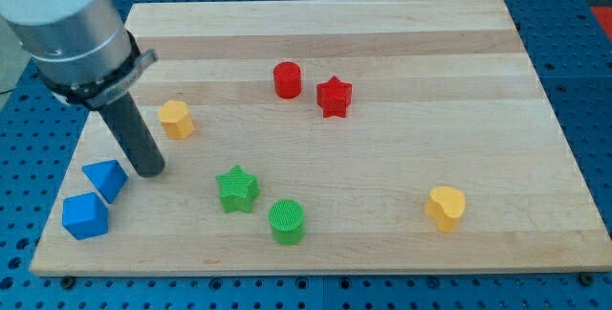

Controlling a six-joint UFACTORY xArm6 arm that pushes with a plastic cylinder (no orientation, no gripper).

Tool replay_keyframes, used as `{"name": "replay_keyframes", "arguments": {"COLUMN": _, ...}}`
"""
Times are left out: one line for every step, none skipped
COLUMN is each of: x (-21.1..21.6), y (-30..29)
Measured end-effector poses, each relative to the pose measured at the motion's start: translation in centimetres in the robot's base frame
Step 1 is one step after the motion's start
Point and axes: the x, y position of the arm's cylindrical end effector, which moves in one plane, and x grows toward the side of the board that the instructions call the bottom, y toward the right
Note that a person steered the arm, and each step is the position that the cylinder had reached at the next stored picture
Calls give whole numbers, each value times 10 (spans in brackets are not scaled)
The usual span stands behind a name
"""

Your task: Push the triangle into the cube

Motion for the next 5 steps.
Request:
{"name": "replay_keyframes", "arguments": {"x": -13, "y": -7}}
{"name": "replay_keyframes", "arguments": {"x": -16, "y": -31}}
{"name": "replay_keyframes", "arguments": {"x": 14, "y": -43}}
{"name": "replay_keyframes", "arguments": {"x": 27, "y": -43}}
{"name": "replay_keyframes", "arguments": {"x": 20, "y": -43}}
